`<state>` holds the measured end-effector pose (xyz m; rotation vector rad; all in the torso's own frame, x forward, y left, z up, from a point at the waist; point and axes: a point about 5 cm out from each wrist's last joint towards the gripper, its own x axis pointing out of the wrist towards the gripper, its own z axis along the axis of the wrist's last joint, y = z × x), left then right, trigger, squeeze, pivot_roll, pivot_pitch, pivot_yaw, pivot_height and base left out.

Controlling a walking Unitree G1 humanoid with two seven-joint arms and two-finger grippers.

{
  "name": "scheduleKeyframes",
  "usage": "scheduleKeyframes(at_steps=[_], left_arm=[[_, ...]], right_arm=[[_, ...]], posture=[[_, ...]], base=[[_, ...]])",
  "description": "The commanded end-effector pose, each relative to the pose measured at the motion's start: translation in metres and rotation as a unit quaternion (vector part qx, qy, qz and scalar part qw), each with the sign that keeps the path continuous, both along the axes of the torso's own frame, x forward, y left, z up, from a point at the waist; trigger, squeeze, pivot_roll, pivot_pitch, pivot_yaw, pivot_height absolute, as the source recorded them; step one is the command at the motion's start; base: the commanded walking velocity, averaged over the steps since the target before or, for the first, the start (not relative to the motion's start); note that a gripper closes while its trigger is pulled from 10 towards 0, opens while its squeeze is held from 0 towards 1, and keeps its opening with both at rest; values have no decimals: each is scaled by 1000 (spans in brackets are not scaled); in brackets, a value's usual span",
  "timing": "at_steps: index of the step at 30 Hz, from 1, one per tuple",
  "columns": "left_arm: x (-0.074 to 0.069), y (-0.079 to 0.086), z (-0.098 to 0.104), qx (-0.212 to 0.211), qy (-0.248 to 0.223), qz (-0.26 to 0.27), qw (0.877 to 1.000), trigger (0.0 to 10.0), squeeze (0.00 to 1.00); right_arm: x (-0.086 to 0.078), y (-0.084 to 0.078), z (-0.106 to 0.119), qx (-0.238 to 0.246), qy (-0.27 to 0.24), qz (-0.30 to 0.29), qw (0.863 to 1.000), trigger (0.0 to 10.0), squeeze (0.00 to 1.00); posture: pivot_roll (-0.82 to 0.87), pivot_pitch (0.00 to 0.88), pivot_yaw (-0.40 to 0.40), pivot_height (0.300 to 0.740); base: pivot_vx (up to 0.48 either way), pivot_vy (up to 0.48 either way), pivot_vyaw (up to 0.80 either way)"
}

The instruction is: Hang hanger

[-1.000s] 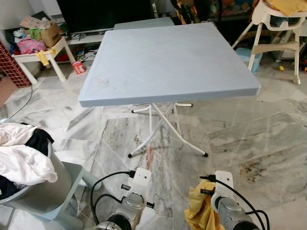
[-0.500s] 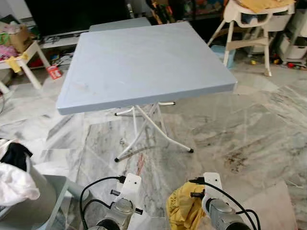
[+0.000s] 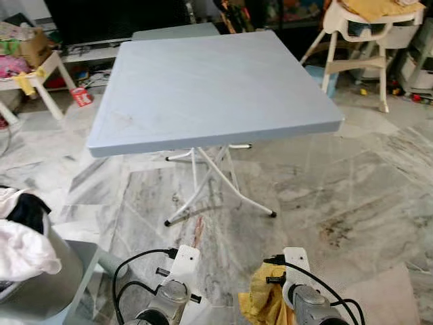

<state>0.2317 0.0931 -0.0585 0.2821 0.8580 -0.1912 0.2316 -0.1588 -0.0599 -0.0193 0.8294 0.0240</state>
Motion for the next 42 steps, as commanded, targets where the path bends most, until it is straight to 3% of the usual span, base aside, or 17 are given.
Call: scheduleKeyframes(at_steps=[1, 12, 33, 42], left_arm=[[-2, 3, -1, 7, 1, 8, 1000, 10000, 0], [-4, 3, -3, 0, 4, 27, 1000, 10000, 0], [-4, 9, -4, -1, 13, 33, 999, 10000, 0], [-9, 10, -7, 4, 41, 44, 998, 10000, 0]], right_arm=[[4, 2, 3, 2, -6, 8, 1000, 10000, 0], [9, 3, 6, 4, -12, 7, 1000, 10000, 0], [5, 2, 3, -1, -3, 11, 1000, 10000, 0], [-9, -6, -6, -31, 33, 35, 998, 10000, 0]], posture=[[-26, 0, 41, 740], [-9, 0, 26, 740], [-12, 0, 26, 740], [-8, 0, 17, 740]], base=[[0, 0, 0], [0, 0, 0], [0, 0, 0], [0, 0, 0]])
